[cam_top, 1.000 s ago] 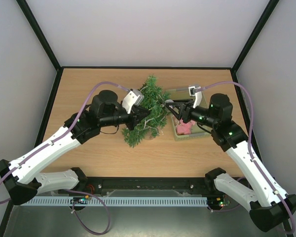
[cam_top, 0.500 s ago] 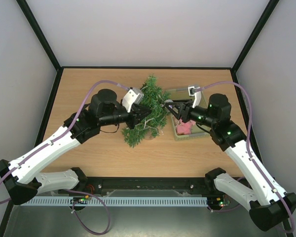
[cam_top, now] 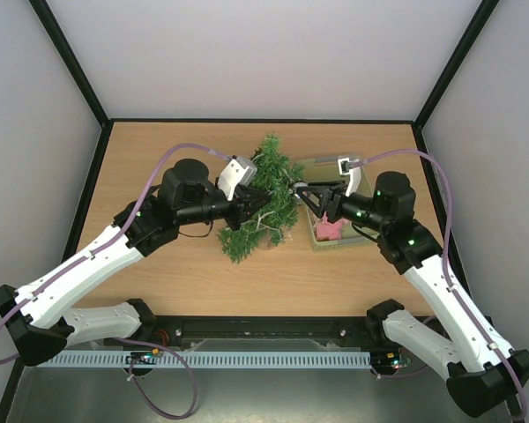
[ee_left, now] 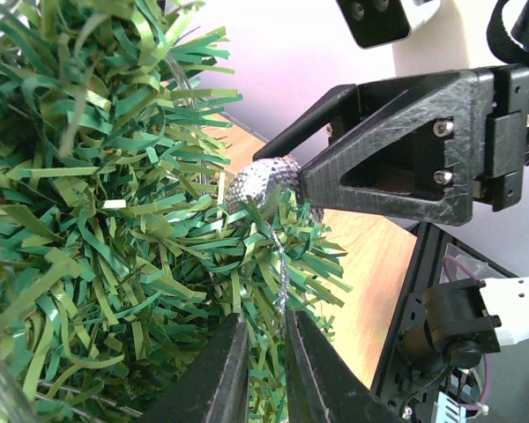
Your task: Decorate the small christmas tree
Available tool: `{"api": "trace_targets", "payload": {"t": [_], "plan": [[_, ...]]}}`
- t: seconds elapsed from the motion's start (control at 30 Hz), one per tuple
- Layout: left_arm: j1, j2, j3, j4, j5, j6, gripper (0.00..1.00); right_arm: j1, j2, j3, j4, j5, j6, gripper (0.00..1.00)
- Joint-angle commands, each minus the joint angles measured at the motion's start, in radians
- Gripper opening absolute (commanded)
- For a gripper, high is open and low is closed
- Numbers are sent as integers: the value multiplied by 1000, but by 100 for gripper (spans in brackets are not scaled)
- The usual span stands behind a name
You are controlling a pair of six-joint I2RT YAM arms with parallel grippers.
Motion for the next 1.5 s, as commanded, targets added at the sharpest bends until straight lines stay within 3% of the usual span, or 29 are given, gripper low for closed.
{"api": "trace_targets", "payload": {"t": [0.0,0.57,0.7,1.07,1.23,1.47], "plan": [[0,-19,26,23,-4,-7,15,0,-29,13,-6,-48,34,49],[0,-15,24,26,-5,-11,15,0,-60,-34,-108,-332,6,45],[1,-14,23,27,-4,-11,15,0,-76,-10,-196,-304,-67,47],[1,-20,27,20,-10,-14,15,0,-92,27,-226,-266,-112,61],[1,-27,27,21,-6,-16,16,0,-105,42,-112,-164,-13,61],[1,-20,25,31,4,-18,16,0,-49,35,14,-180,65,65]]}}
